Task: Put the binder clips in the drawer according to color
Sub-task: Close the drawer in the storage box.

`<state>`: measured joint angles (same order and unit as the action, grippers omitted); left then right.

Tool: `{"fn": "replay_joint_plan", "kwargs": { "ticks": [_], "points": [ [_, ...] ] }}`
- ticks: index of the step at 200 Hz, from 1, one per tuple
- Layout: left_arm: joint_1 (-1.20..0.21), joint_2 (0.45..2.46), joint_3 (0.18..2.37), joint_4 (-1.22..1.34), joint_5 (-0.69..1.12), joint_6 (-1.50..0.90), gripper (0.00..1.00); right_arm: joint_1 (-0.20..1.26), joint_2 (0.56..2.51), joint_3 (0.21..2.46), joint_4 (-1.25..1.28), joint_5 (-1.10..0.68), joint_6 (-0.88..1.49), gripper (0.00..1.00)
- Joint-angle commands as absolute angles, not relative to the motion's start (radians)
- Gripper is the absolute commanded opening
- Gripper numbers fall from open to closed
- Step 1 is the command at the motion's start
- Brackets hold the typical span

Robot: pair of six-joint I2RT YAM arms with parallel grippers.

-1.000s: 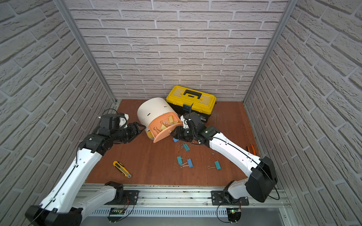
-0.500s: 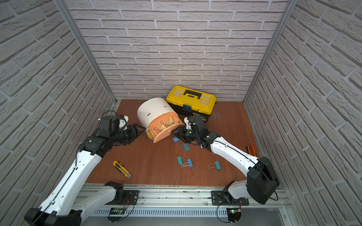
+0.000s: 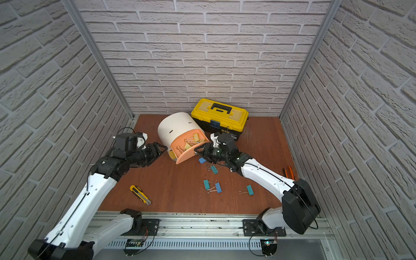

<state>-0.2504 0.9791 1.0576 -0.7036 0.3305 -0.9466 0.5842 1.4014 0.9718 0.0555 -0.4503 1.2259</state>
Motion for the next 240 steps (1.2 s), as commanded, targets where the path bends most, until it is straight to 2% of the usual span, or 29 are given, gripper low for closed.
{"fn": "replay_joint_plan", "kwargs": {
  "ticks": [1,240],
  "points": [
    [-0.245,0.96,1.043,-0.697,0.328,-0.951,0.69,0.581,1.413,0.964,0.12,-0.466,1.238,0.38],
    [-0.222,0.947,1.025,-0.698,0.336,-0.95,0.7,0.569,1.558,1.105,0.142,-0.494,1.244,0.3]
  ]
}}
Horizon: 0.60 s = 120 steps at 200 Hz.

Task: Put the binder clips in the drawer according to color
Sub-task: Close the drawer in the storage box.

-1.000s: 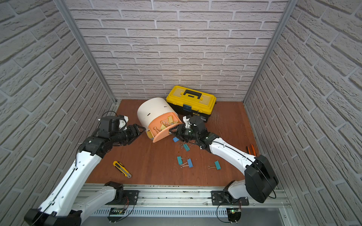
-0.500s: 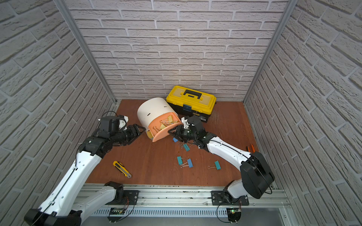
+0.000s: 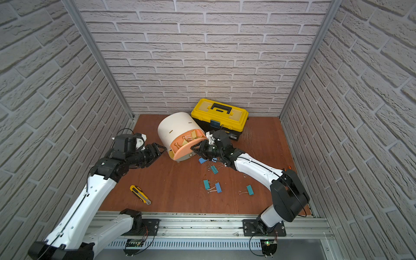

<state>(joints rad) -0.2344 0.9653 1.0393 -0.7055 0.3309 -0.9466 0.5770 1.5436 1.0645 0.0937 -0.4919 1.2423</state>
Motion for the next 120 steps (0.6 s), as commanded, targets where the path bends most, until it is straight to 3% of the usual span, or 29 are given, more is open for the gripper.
{"fn": "replay_joint_plan", "kwargs": {
  "ticks": [1,120],
  "points": [
    [-0.222,0.947,1.025,-0.698,0.336,-0.95,0.7,0.568,1.559,1.105,0.142,-0.496,1.244,0.3],
    [-0.194,0.945,1.019,-0.701,0.354,-0.945,0.71,0.561,1.668,1.211,0.16,-0.514,1.253,0.28]
  ]
}}
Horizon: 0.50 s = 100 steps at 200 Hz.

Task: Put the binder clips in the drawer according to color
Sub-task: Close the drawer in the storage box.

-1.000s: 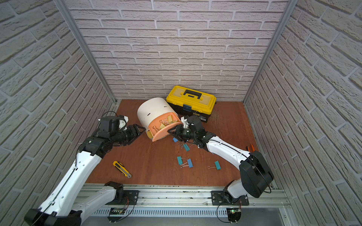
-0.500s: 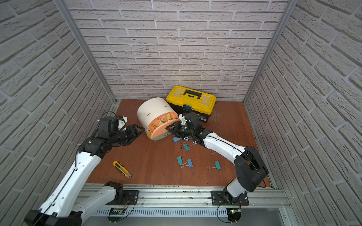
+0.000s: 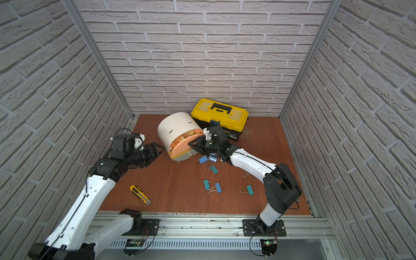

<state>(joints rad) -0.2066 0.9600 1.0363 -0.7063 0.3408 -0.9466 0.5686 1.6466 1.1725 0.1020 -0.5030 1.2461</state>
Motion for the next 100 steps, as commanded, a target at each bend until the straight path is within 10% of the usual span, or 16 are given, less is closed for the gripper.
{"fn": "replay_joint_plan", "kwargs": {
  "ticks": [1,100],
  "points": [
    [-0.194,0.946,1.018,-0.702,0.354,-0.945,0.71,0.561,1.669,1.212,0.16,-0.514,1.253,0.28],
    [-0.17,0.952,1.015,-0.698,0.367,-0.946,0.7,0.55,1.754,1.298,0.175,-0.531,1.269,0.27]
  ]
}}
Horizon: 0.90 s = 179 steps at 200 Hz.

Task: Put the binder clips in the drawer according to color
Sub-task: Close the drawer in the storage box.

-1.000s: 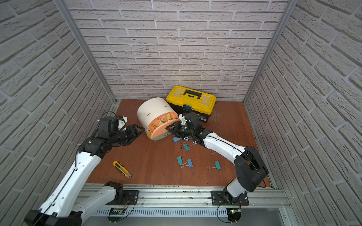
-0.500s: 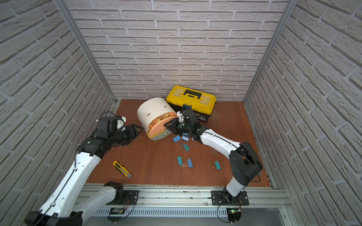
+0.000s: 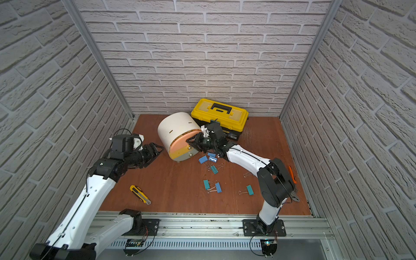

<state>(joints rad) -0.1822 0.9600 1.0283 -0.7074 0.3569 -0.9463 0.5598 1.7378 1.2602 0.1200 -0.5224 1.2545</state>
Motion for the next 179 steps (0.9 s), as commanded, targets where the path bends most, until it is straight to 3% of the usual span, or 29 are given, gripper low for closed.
{"fn": "replay_joint_plan", "kwargs": {
  "ticks": [1,129,179],
  "points": [
    [-0.17,0.952,1.015,-0.698,0.367,-0.945,0.7,0.55,1.755,1.299,0.174,-0.531,1.269,0.27],
    [-0.166,0.98,1.04,-0.687,0.356,-0.95,0.7,0.523,1.804,1.353,0.163,-0.577,1.264,0.27],
    [-0.166,0.98,1.043,-0.688,0.356,-0.951,0.7,0.522,1.747,1.308,0.11,-0.575,1.214,0.32]
  ]
}}
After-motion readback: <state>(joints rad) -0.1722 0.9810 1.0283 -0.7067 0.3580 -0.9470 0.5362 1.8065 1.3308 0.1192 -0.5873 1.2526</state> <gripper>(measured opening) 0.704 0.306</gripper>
